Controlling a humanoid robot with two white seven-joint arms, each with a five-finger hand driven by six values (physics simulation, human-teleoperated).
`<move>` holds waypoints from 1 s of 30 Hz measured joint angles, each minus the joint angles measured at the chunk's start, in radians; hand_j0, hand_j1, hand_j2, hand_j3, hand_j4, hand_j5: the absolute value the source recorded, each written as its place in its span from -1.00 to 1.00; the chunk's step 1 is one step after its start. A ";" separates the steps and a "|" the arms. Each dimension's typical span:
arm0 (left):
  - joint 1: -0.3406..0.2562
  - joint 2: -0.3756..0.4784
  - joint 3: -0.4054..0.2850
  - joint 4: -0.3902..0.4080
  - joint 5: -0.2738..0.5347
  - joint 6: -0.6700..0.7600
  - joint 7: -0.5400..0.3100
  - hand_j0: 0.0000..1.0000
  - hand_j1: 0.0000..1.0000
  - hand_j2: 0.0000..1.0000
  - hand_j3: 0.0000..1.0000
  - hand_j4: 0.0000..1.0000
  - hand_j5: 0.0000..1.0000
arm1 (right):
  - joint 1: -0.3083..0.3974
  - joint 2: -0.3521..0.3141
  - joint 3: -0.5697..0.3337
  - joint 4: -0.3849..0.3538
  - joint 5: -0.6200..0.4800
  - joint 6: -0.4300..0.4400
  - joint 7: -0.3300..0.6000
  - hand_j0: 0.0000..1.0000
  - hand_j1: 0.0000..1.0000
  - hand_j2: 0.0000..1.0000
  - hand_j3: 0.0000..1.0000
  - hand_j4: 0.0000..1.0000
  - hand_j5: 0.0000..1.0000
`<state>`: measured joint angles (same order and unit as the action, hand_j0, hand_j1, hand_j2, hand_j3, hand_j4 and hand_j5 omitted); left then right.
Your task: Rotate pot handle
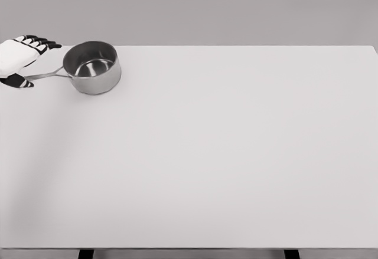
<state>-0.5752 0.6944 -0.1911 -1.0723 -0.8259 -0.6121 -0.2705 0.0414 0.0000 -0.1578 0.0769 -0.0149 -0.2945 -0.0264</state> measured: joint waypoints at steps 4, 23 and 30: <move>-0.008 -0.005 -0.001 0.030 -0.007 0.000 0.000 1.00 1.00 1.00 1.00 1.00 1.00 | 0.000 0.000 0.000 0.000 0.000 0.000 0.000 1.00 1.00 1.00 1.00 1.00 1.00; -0.100 -0.032 -0.006 0.171 -0.032 0.000 0.002 1.00 1.00 1.00 1.00 1.00 1.00 | 0.000 0.000 0.000 0.000 0.000 0.000 0.000 1.00 1.00 1.00 1.00 1.00 1.00; -0.126 -0.041 -0.006 0.233 -0.049 0.000 0.003 1.00 1.00 1.00 1.00 1.00 1.00 | 0.000 0.000 0.000 0.000 0.000 0.000 0.000 1.00 1.00 1.00 1.00 1.00 1.00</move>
<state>-0.7010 0.6536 -0.1974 -0.8391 -0.8751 -0.6123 -0.2676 0.0414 0.0000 -0.1578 0.0769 -0.0149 -0.2945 -0.0262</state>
